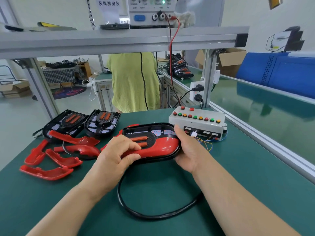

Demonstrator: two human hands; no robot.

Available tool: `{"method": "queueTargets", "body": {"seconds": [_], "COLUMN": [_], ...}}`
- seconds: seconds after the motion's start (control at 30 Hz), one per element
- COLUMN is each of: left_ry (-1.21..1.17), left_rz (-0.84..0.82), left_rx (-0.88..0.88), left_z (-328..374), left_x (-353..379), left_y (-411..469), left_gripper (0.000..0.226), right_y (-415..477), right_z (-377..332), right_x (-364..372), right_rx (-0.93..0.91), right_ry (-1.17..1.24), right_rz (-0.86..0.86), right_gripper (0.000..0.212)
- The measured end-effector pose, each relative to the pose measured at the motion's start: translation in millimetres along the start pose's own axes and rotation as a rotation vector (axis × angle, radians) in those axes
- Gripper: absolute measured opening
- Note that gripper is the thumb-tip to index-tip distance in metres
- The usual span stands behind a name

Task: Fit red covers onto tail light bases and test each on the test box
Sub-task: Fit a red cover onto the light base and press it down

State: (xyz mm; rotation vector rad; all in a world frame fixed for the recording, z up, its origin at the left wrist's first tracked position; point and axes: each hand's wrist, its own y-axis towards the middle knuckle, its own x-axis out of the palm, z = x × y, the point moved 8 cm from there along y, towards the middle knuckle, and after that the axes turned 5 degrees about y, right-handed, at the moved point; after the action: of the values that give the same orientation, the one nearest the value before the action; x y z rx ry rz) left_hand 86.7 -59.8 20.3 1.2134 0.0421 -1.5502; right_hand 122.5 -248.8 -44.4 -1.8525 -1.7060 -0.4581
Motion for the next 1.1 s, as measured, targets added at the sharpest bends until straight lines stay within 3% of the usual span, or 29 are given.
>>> {"method": "queueTargets", "body": {"seconds": [0.47, 0.6, 1.1], "left_ry": [0.054, 0.015, -0.013], "left_rz": [-0.029, -0.036, -0.036], "left_rx": [0.054, 0.025, 0.018], "left_z": [5.9, 4.1, 3.3], "left_x": [-1.5, -5.1, -7.8], "left_y": [0.2, 1.1, 0.7], "left_gripper": [0.026, 0.026, 0.025], "right_y": [-4.2, -3.0, 0.5], "right_z": [3.2, 3.3, 5.9], "right_x": [12.5, 8.2, 4.5], "right_rx": [0.09, 0.086, 0.066], "right_ry": [0.119, 0.104, 0.09], "right_rz": [-0.147, -0.116, -0.075], "right_gripper": [0.05, 0.039, 0.037]}}
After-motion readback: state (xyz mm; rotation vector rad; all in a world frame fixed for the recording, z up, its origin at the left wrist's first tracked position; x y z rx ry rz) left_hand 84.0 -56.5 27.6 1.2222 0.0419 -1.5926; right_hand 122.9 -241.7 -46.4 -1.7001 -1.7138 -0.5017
